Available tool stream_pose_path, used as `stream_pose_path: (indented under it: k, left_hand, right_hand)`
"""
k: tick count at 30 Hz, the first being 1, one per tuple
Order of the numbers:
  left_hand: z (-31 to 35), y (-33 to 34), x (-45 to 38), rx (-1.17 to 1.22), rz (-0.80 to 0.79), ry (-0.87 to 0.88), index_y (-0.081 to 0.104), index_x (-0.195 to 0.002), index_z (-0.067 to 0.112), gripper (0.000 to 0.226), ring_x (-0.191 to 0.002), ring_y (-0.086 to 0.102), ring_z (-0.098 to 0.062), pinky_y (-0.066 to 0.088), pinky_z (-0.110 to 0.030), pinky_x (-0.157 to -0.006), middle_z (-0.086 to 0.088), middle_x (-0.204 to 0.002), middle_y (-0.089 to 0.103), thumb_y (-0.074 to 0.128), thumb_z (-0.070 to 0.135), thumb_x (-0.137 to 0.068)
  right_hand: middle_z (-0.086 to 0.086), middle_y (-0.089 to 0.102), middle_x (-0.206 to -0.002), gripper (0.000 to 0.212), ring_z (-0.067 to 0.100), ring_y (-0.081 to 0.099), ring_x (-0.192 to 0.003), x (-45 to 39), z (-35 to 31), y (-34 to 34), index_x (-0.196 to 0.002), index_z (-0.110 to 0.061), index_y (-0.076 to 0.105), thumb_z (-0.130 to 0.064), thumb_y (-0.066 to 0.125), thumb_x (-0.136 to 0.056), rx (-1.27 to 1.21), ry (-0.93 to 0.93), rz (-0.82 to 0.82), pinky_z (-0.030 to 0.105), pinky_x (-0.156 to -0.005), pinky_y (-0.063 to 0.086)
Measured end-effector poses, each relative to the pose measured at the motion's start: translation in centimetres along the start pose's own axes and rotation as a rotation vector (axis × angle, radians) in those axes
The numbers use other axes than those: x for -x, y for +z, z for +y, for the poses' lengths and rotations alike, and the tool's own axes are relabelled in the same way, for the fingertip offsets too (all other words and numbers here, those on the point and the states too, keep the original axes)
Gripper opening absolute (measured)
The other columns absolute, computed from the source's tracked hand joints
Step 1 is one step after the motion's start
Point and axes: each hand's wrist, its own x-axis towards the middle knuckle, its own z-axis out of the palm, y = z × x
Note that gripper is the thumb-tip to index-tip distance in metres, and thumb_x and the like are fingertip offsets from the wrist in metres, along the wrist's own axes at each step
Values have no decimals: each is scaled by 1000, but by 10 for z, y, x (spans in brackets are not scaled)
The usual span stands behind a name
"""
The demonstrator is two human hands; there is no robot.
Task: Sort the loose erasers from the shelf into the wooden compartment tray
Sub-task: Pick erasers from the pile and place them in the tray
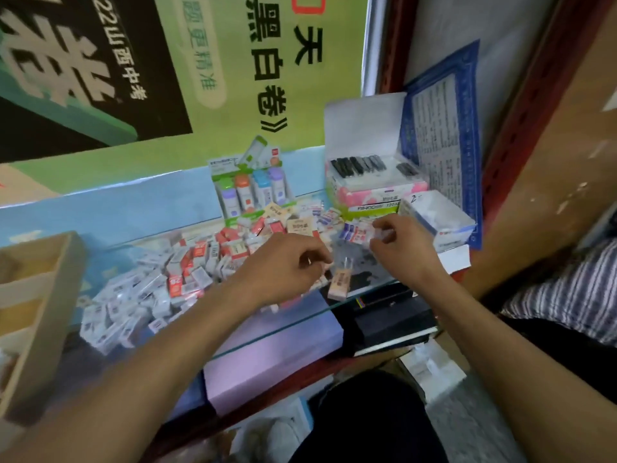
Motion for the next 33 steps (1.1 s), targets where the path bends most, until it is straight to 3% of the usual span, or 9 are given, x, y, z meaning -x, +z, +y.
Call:
stream_pose_path:
  k: [3,7,11,14,18,23,26,29,33]
  left_hand:
    - [6,3,-32,-116,15,25,71,-99,26,18,-85,61,-7,51,-30,-78,11,-96,69,59,17,-89]
    - [9,12,-73,-262,-42,37,68,-106,26,20,-100,61,-18,52,-38,-83,4,-110,67,58,21,-90]
    - [7,30,-90,-437,-191,76,63,-123,36,42,-104,61,-25,52,-39,-85,0,-119,66,53,16,-87]
    - [6,35,-87,-521,-178,101,60,-128,34,46,-105,59,-26,48,-34,-86,-1,-121,65,51,14,-88]
    - [2,36,-79,-619,-153,121,56,-133,34,47,-110,54,-25,40,-32,-88,0,-125,63,49,14,-90]
    - [0,36,-73,-550,-176,69,60,-127,29,43,-109,54,-24,43,-37,-94,1,-119,64,51,15,-87]
    - [3,22,-65,-401,-20,26,65,-114,22,28,-104,58,-24,48,-37,-90,-1,-115,65,55,20,-88]
    - [6,2,-45,-278,172,4,51,-131,24,42,-115,53,-19,42,-32,-89,1,-132,54,59,24,-90]
    - [8,-22,-5,-146,158,37,47,-138,33,56,-118,50,-10,37,-23,-97,9,-137,53,68,24,-87]
  right_hand:
    - [12,59,-120,46,27,59,-103,-11,16,9,-132,-13,51,-18,62,-87,7,7,23,36,-92,48]
    - [11,65,-118,42,29,64,-99,-21,21,21,-131,-12,52,-28,59,-93,-38,11,88,38,-85,52]
    - [5,68,-113,43,22,66,-93,-23,26,32,-120,-13,64,-41,66,-87,-23,7,176,30,-78,52]
    - [1,70,-106,39,20,66,-87,-22,27,35,-114,-15,67,-40,70,-84,-35,7,220,34,-74,54]
    - [2,72,-103,36,20,67,-85,-24,27,31,-115,-17,67,-32,69,-82,-57,29,157,39,-73,57]
    - [0,69,-84,24,15,64,-68,-14,18,13,-106,-10,70,-18,71,-83,-182,0,192,39,-68,57]
    - [-12,65,-82,23,8,61,-66,2,4,-1,-106,-15,70,-17,72,-84,-214,-95,182,30,-64,55]
    - [-13,65,-84,29,7,59,-72,17,-15,-6,-112,-17,69,-18,73,-84,-242,-179,116,21,-59,50]
    - [-18,59,-90,36,8,59,-75,36,-52,3,-119,-18,64,-15,73,-84,-292,-315,34,21,-61,52]
